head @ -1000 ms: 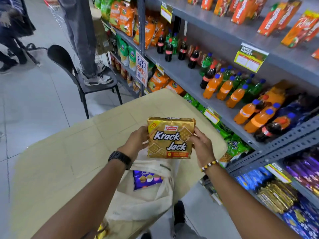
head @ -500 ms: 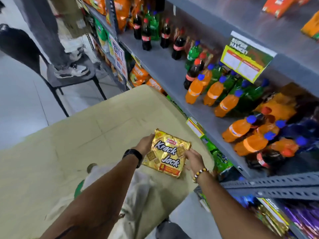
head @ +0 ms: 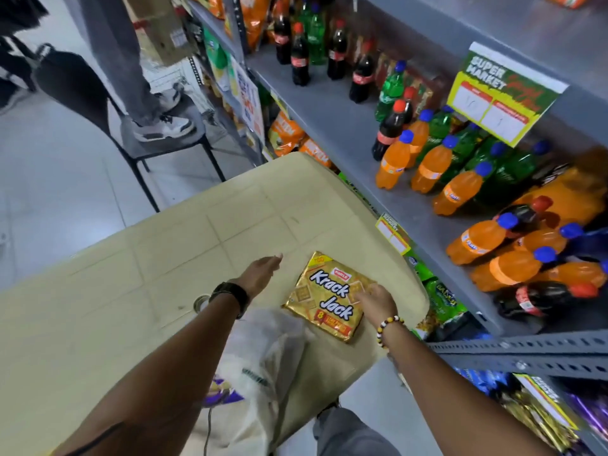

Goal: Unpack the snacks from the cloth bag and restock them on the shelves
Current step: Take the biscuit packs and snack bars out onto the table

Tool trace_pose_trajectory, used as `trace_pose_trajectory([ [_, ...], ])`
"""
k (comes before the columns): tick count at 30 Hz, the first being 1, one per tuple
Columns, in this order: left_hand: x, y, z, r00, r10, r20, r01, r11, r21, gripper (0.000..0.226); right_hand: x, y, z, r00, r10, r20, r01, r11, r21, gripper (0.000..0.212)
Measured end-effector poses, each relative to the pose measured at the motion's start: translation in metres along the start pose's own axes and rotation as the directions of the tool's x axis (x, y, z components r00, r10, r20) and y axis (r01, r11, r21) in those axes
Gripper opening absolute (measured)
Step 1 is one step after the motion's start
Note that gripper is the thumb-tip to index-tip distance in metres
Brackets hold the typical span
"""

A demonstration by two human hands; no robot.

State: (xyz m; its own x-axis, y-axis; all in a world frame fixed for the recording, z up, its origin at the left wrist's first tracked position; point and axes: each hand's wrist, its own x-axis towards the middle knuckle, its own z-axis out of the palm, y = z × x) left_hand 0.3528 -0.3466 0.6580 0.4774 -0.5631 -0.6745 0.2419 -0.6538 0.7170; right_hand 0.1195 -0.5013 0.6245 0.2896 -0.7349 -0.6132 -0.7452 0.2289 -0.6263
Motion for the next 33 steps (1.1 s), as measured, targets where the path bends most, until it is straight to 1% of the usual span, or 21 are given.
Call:
trace_pose_trajectory([
  [3, -0.037, -0.025, -0.046, 0.998, 0.041, -0.041, -0.045, 0.995, -0.084, 0.053, -0.033, -0.012, 0.027, 0.999, -0.045, 0.021, 0.044, 0.998, 0.033, 0.048],
  [5, -0.064, -0.048, -0.073, 0.991, 0.098, -0.087, -0.105, 0.992, -0.076, 0.05, -0.06, -0.019, 0.05, 0.992, -0.124, 0.038, 0.122, 0.992, 0.03, 0.044],
  [8, -0.108, -0.09, -0.11, 0.963, 0.204, -0.174, -0.198, 0.979, 0.054, 0.037, -0.111, -0.024, 0.09, 0.95, -0.302, 0.081, 0.299, 0.953, 0.043, 0.033],
  [10, -0.133, -0.119, -0.13, 0.954, 0.249, -0.165, -0.23, 0.965, 0.126, 0.041, -0.145, -0.024, 0.116, 0.888, -0.45, 0.092, 0.45, 0.893, 0.019, 0.036],
  [12, -0.149, -0.141, -0.143, 0.948, 0.3, -0.107, -0.265, 0.929, 0.259, 0.054, -0.169, -0.018, 0.139, 0.76, -0.642, 0.098, 0.65, 0.751, -0.119, 0.044],
  [14, -0.161, -0.158, -0.15, 0.929, 0.369, -0.027, -0.32, 0.839, 0.441, 0.064, -0.188, -0.011, 0.157, 0.64, -0.735, 0.227, 0.754, 0.541, -0.373, 0.062],
  [15, -0.16, -0.162, -0.149, 0.932, 0.363, 0.012, -0.315, 0.793, 0.521, 0.07, -0.19, -0.006, 0.16, 0.62, -0.728, 0.292, 0.74, 0.419, -0.526, 0.07],
  [16, -0.162, -0.172, -0.153, 0.948, 0.316, 0.023, -0.266, 0.754, 0.601, 0.08, -0.196, -0.004, 0.168, 0.612, -0.707, 0.354, 0.697, 0.271, -0.664, 0.074],
  [17, -0.159, -0.175, -0.15, 0.97, 0.242, 0.001, -0.171, 0.683, 0.71, 0.094, -0.196, 0.0, 0.167, 0.631, -0.676, 0.381, 0.643, 0.18, -0.745, 0.075],
  [18, -0.156, -0.179, -0.146, 0.983, 0.178, -0.04, -0.075, 0.59, 0.804, 0.104, -0.196, 0.002, 0.166, 0.647, -0.664, 0.374, 0.59, 0.125, -0.798, 0.071],
  [19, -0.153, -0.183, -0.144, 0.985, 0.157, -0.077, -0.013, 0.505, 0.863, 0.107, -0.198, 0.004, 0.166, 0.652, -0.664, 0.365, 0.549, 0.082, -0.832, 0.064],
  [21, -0.145, -0.19, -0.139, 0.979, 0.172, -0.11, 0.029, 0.414, 0.91, 0.094, -0.197, 0.007, 0.167, 0.645, -0.683, 0.341, 0.499, 0.04, -0.865, 0.048],
  [22, -0.142, -0.189, -0.137, 0.976, 0.187, -0.116, 0.033, 0.398, 0.917, 0.08, -0.196, 0.006, 0.163, 0.653, -0.679, 0.336, 0.492, 0.043, -0.87, 0.039],
  [24, -0.139, -0.184, -0.138, 0.965, 0.228, -0.133, 0.026, 0.42, 0.907, 0.048, -0.189, 0.002, 0.152, 0.689, -0.668, 0.283, 0.487, 0.138, -0.862, 0.028],
  [26, -0.134, -0.177, -0.142, 0.936, 0.3, -0.184, 0.002, 0.517, 0.856, 0.035, -0.182, -0.011, 0.139, 0.7, -0.69, 0.183, 0.51, 0.304, -0.805, 0.021],
  [28, -0.13, -0.164, -0.146, 0.906, 0.347, -0.244, -0.047, 0.653, 0.756, 0.028, -0.177, -0.031, 0.129, 0.708, -0.698, 0.106, 0.531, 0.427, -0.732, 0.015],
  [29, -0.128, -0.157, -0.148, 0.898, 0.345, -0.273, -0.086, 0.746, 0.66, 0.024, -0.173, -0.041, 0.126, 0.715, -0.696, 0.067, 0.537, 0.485, -0.691, 0.013],
  [30, -0.124, -0.149, -0.148, 0.902, 0.319, -0.291, -0.131, 0.845, 0.519, 0.02, -0.17, -0.052, 0.125, 0.722, -0.692, 0.015, 0.541, 0.55, -0.637, 0.011],
  [31, -0.122, -0.14, -0.146, 0.915, 0.274, -0.295, -0.176, 0.931, 0.319, 0.017, -0.167, -0.06, 0.124, 0.728, -0.684, -0.048, 0.543, 0.618, -0.568, 0.01],
  [32, -0.119, -0.131, -0.144, 0.932, 0.223, -0.286, -0.207, 0.974, 0.088, 0.014, -0.164, -0.071, 0.123, 0.735, -0.668, -0.12, 0.539, 0.682, -0.495, 0.008],
  [33, -0.118, -0.123, -0.142, 0.948, 0.174, -0.268, -0.21, 0.971, -0.111, 0.012, -0.161, -0.081, 0.122, 0.758, -0.621, -0.2, 0.513, 0.757, -0.405, 0.008],
])
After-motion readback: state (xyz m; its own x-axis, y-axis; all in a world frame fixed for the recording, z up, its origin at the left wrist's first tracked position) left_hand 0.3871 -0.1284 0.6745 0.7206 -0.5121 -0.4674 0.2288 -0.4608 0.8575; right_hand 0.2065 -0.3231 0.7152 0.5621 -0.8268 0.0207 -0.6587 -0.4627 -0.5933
